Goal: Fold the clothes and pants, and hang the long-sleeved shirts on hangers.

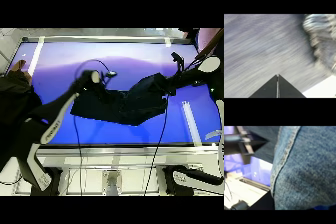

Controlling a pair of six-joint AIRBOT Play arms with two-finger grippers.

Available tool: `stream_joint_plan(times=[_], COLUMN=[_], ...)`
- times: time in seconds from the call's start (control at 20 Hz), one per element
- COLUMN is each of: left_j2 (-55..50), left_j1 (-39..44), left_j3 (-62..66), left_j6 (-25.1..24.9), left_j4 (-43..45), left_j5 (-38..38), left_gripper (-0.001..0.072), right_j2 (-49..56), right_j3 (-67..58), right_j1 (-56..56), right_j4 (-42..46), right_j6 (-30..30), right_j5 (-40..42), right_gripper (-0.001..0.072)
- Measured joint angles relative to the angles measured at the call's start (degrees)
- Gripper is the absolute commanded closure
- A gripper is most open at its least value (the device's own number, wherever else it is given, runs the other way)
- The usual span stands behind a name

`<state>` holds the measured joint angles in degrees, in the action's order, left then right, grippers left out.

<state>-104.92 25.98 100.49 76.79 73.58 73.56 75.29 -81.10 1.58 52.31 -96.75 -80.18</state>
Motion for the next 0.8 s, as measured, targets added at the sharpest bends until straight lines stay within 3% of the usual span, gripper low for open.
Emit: stream_joint_plan(times=[0.25,0.3,0.35,0.4,0.65,0.8], left_j2=[10.51,12.07,13.42,14.64,17.11,17.46], left_j1=[-8.0,-9.16,-10.12,-10.99,-13.09,-13.55], left_j3=[0.02,0.04,0.04,0.04,0.04,0.04], left_j6=[0.35,0.35,0.35,0.35,0.35,0.35], left_j4=[2.86,3.26,3.48,3.58,3.91,4.17], left_j5=[2.27,2.38,2.54,2.73,4.44,4.94], left_gripper=[0.0694,0.0693,0.0693,0.0694,0.0693,0.0694], right_j2=[7.48,9.94,12.39,15.04,25.88,28.0], right_j3=[-8.52,-11.08,-13.51,-16.13,-26.67,-31.26], right_j1=[10.8,13.68,16.48,19.3,29.57,30.56], right_j4=[-0.28,-0.37,-0.39,-1.14,-4.02,-4.04], right_j6=[-3.37,-3.69,-3.93,-4.02,-4.07,-1.49], right_j5=[5.05,6.8,8.61,10.91,20.94,20.33], right_gripper=[0.0668,0.0607,0.0437,0.0355,0.0357,0.0357])
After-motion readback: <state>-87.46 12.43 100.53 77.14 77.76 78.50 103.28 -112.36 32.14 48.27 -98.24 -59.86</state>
